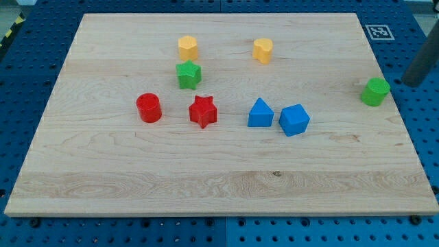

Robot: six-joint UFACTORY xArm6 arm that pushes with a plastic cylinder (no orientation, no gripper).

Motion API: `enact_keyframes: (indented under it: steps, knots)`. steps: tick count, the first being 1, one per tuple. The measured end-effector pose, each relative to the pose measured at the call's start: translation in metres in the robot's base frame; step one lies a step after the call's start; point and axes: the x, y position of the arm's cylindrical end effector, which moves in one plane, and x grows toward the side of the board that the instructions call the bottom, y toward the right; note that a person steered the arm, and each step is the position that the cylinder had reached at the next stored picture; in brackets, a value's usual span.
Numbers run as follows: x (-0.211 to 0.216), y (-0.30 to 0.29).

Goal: Push the green circle above the blue cube

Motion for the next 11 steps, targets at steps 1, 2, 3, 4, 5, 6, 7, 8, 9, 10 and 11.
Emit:
enact_keyframes:
  steps: [1,2,3,4,5,6,7,8,9,10,11]
  knots:
    - [0.025,-0.023]
    - [0.031,-0.049]
    - [0.030,-0.077]
    - [0.030,-0.096]
    - [0.030,-0.070]
    - [0.030,-0.047]
    - [0.024,-0.052]
    - [0.012,-0.057]
    - [0.007,-0.061]
    - [0.007,-0.071]
    - [0.007,-0.093]
